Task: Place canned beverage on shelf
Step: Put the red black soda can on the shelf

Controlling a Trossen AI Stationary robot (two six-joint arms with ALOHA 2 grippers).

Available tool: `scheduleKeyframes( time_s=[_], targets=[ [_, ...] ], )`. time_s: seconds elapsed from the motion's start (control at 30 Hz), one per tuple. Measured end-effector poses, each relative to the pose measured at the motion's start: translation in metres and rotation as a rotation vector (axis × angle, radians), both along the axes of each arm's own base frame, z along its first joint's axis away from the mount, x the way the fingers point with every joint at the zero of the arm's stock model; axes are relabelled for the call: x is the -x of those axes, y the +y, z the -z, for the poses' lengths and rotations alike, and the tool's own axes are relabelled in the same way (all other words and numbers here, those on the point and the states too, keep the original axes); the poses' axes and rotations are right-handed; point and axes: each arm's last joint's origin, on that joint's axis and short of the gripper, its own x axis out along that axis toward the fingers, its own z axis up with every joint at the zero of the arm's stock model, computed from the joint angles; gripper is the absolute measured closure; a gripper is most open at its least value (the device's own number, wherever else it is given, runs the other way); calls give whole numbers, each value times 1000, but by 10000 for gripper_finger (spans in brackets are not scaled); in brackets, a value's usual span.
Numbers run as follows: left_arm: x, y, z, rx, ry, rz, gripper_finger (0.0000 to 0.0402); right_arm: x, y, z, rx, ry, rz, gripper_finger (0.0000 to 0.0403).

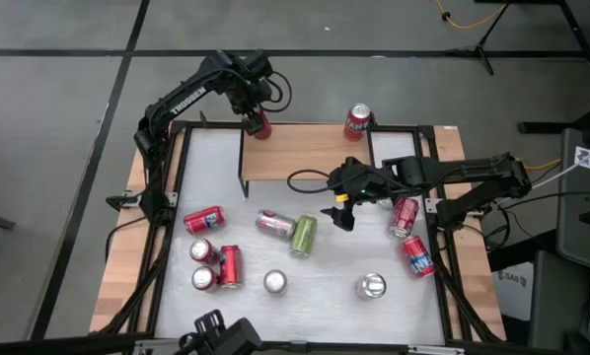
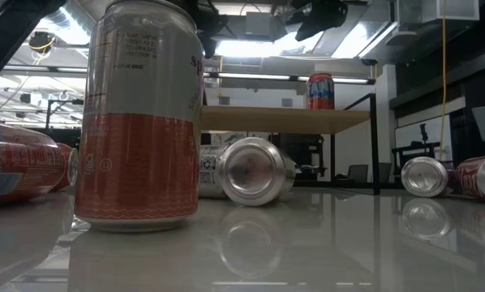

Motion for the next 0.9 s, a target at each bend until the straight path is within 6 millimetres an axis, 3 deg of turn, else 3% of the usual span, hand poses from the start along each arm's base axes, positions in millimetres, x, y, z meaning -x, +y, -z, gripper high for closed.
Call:
scheduleKeyframes(
  time_s=[0.2,0.9],
  targets=[
    [-1,-2,0,1,-2,7,85,0,0,0,0,0,0,13],
    [-2,-3,0,-25,21,6,81,0,0,0,0,0,0,13]
  ],
)
